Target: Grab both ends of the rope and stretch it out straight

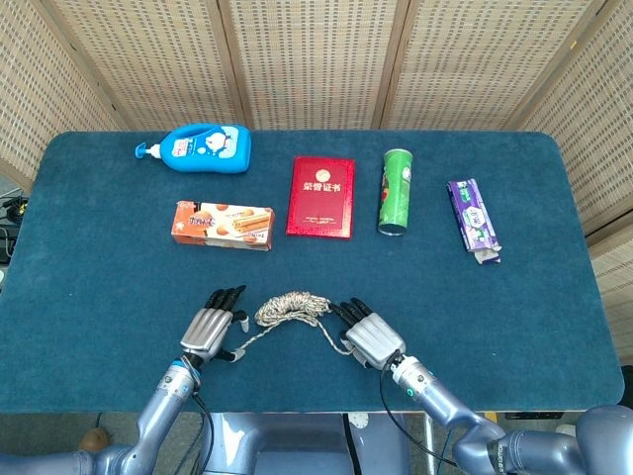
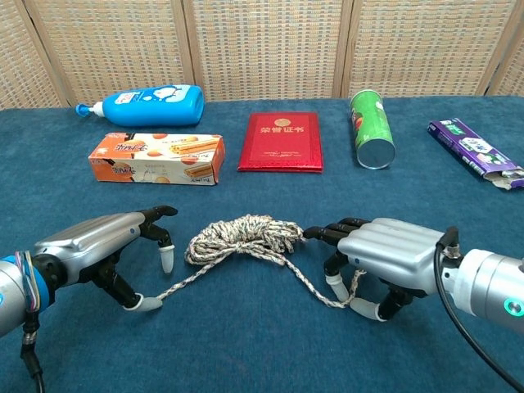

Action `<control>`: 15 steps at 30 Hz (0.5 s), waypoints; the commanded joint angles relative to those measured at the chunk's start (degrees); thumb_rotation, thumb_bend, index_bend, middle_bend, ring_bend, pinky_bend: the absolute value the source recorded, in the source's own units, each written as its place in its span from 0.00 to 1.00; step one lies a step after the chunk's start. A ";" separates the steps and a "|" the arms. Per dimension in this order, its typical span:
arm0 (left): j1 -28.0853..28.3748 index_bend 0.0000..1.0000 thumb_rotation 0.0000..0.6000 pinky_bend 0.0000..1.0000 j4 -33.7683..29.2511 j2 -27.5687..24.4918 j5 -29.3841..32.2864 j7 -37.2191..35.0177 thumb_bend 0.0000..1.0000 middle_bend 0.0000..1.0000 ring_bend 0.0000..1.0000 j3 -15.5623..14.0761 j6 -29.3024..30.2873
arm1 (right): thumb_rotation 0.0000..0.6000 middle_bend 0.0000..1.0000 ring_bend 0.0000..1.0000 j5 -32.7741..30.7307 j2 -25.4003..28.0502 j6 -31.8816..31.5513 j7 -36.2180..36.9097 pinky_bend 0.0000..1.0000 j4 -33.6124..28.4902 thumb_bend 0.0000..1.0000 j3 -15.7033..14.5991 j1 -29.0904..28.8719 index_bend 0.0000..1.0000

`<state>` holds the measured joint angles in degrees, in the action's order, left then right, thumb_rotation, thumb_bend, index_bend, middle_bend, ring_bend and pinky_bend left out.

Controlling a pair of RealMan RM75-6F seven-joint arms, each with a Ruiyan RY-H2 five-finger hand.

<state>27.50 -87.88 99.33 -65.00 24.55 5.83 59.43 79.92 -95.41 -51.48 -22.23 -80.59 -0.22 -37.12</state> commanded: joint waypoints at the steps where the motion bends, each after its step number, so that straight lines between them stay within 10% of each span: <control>1: 0.36 0.51 1.00 0.00 -0.49 0.07 0.76 -0.05 0.21 0.00 0.00 0.08 -0.53 | 1.00 0.00 0.00 -0.03 0.02 0.05 -0.03 0.00 -0.03 0.41 0.00 -0.02 0.60; 15: 1.63 0.51 1.00 0.00 -1.79 0.19 3.67 1.89 0.22 0.00 0.00 0.02 -0.23 | 1.00 0.00 0.00 -0.01 0.02 0.04 0.26 0.00 -0.02 0.41 -0.01 0.03 0.60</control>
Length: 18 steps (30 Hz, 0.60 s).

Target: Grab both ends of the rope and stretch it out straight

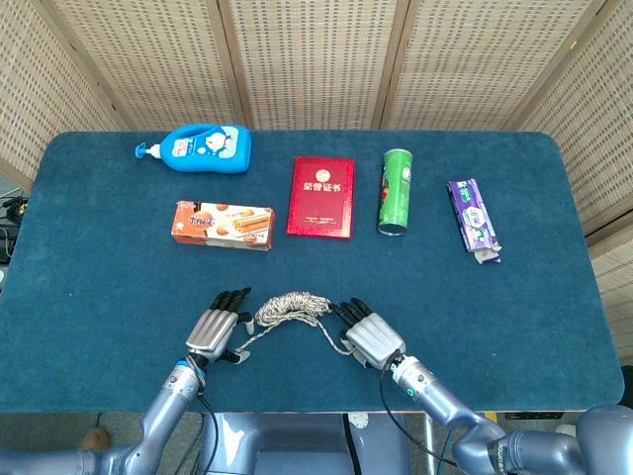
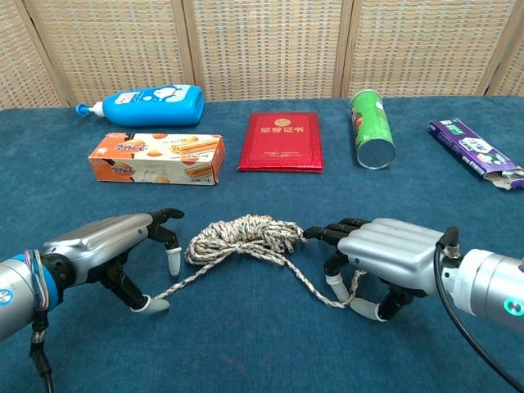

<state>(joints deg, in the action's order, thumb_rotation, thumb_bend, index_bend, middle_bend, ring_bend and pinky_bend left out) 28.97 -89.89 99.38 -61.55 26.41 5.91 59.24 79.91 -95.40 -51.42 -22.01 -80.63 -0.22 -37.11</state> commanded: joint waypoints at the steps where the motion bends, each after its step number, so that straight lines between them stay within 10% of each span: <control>1: 0.21 0.51 1.00 0.00 0.29 0.19 0.31 0.07 0.22 0.00 0.00 -0.13 -0.02 | 1.00 0.00 0.00 -0.03 0.00 -0.04 0.09 0.00 0.02 0.41 0.02 0.04 0.60; 18: 1.76 0.51 1.00 0.00 1.59 -0.37 3.48 0.72 0.27 0.00 0.00 0.95 -0.02 | 1.00 0.00 0.00 -0.04 -0.29 0.05 0.56 0.00 0.49 0.41 -0.05 0.15 0.60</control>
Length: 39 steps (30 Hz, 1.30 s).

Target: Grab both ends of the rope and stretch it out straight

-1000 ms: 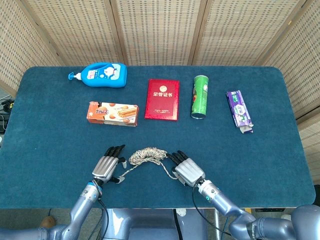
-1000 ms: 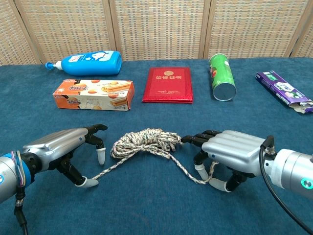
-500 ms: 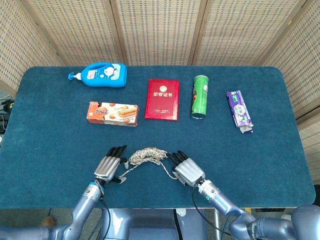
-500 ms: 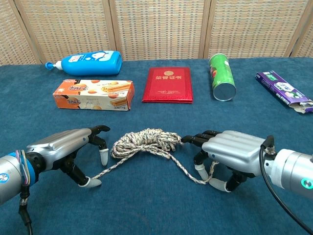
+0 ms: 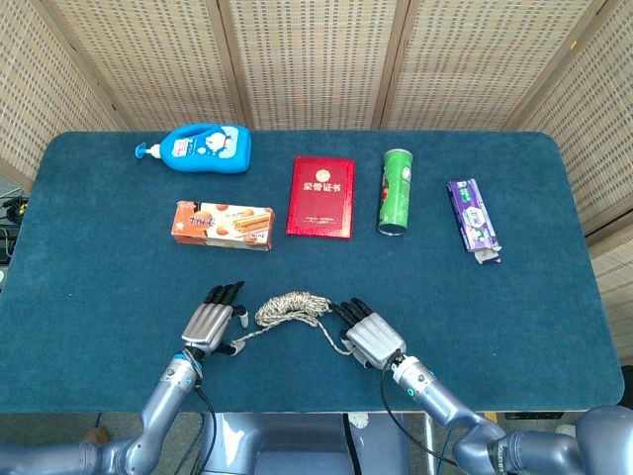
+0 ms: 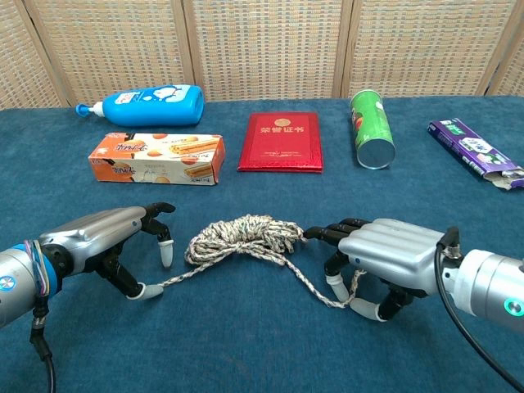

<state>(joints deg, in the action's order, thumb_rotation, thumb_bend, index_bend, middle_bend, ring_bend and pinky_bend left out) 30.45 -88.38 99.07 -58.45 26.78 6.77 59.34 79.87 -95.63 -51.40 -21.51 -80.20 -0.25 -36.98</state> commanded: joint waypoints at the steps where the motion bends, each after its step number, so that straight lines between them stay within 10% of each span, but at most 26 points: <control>1: 0.45 0.51 1.00 0.00 0.12 -0.04 0.65 0.53 0.26 0.00 0.00 0.11 -0.24 | 1.00 0.00 0.00 -0.02 -0.11 0.07 0.11 0.00 0.13 0.41 -0.05 0.03 0.60; 39: 3.02 0.53 1.00 0.00 0.03 1.41 5.57 5.32 0.41 0.00 0.00 -1.10 0.97 | 1.00 0.00 0.00 0.47 0.06 -0.10 1.49 0.00 0.73 0.41 -0.17 0.33 0.60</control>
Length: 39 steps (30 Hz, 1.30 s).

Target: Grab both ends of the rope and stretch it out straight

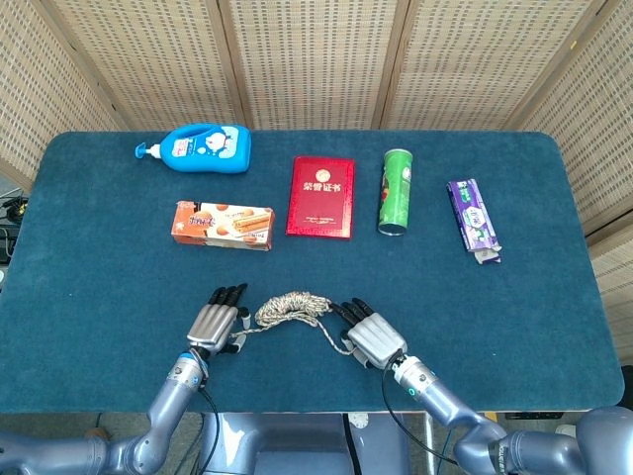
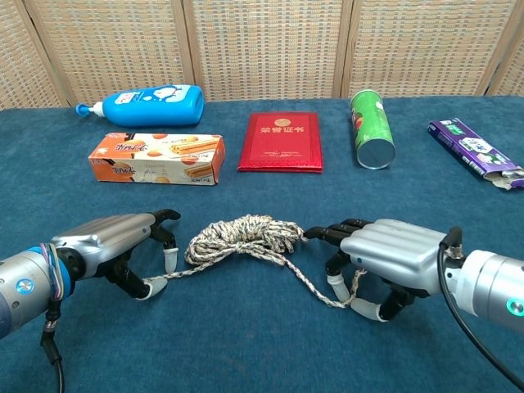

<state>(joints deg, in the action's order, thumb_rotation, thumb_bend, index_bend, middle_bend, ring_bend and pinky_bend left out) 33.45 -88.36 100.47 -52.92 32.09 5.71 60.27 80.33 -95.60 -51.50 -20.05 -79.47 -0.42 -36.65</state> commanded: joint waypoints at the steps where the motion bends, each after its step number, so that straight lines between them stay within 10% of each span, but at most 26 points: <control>1: 0.04 0.53 1.00 0.00 0.03 0.05 0.12 0.04 0.41 0.00 0.00 -0.05 0.07 | 1.00 0.00 0.00 0.02 0.08 0.00 0.06 0.00 -0.02 0.41 0.00 0.01 0.60; 39: 0.49 0.68 1.00 0.00 -0.47 -0.72 0.01 0.04 0.48 0.00 0.00 -0.15 2.07 | 1.00 0.00 0.00 0.24 0.25 -0.30 0.65 0.00 0.14 0.41 0.38 0.13 0.60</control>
<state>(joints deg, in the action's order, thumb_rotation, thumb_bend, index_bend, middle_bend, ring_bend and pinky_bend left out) 34.04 -88.58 100.02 -52.69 32.24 5.51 62.10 80.57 -95.37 -51.77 -19.38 -79.32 -0.06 -36.53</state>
